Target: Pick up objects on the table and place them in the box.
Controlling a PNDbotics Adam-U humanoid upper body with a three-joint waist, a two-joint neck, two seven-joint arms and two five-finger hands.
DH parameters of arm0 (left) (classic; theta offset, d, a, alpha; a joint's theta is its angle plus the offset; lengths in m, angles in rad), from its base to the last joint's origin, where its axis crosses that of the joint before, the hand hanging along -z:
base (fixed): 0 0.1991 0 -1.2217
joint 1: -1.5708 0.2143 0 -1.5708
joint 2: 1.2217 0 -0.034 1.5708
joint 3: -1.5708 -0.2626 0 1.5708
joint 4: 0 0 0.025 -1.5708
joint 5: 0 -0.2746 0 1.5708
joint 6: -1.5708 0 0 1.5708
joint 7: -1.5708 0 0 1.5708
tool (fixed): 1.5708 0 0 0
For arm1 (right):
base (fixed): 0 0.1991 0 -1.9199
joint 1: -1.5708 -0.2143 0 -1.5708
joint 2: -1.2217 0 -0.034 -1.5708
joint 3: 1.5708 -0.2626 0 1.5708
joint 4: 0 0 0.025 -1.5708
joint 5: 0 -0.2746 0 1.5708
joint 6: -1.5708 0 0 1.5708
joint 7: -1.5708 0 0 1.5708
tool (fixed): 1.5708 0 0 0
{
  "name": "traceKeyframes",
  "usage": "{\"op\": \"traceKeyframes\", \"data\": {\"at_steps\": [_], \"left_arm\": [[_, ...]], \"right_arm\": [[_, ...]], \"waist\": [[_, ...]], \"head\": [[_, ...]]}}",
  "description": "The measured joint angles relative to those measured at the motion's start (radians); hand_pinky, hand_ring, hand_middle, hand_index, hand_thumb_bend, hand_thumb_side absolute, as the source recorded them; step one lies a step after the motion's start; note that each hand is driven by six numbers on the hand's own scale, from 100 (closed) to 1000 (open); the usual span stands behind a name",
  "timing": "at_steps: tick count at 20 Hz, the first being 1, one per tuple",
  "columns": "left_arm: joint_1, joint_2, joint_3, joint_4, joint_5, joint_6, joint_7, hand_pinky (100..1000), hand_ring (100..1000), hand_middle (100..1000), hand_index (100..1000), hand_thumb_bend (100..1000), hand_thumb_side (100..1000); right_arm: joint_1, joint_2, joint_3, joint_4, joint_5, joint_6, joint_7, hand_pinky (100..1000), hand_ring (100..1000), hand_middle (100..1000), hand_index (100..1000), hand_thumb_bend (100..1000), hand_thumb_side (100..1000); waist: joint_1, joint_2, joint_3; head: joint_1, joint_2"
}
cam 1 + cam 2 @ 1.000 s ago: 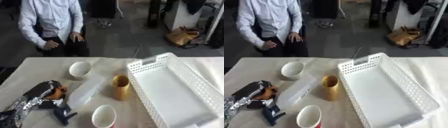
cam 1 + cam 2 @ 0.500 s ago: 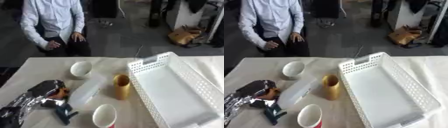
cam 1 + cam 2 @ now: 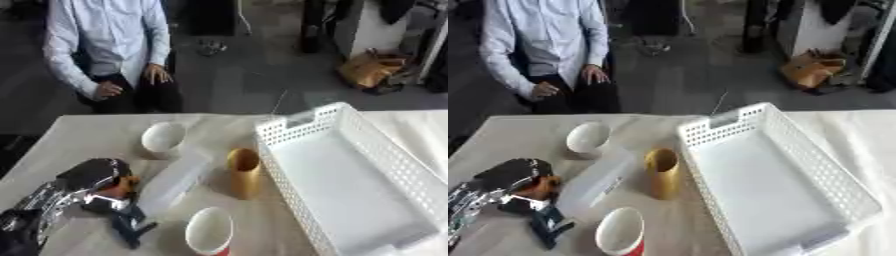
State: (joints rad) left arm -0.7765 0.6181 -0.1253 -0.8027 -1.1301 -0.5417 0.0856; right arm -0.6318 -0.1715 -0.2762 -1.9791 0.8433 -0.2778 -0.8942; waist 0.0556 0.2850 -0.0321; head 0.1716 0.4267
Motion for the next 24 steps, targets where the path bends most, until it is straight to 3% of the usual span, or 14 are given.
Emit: {"op": "traceKeyframes", "data": {"at_steps": [15, 24], "left_arm": [[-0.048, 0.065, -0.032, -0.102, 0.079, 0.02, -0.114, 100, 100, 100, 375, 100, 279], [-0.134, 0.117, -0.07, -0.214, 0.183, 0.031, -0.241, 100, 100, 100, 376, 100, 284]], "right_arm": [[0.025, 0.0, -0.001, 0.0, 0.002, -0.01, 0.0, 679, 755, 690, 589, 100, 951], [0.035, -0.001, 0.002, 0.0, 0.002, -0.013, 0.0, 678, 755, 690, 589, 100, 947]], "waist": [[0.024, -0.026, 0.014], [0.046, -0.04, 0.021]], "head": [[-0.006, 0.015], [-0.011, 0.037]]}}
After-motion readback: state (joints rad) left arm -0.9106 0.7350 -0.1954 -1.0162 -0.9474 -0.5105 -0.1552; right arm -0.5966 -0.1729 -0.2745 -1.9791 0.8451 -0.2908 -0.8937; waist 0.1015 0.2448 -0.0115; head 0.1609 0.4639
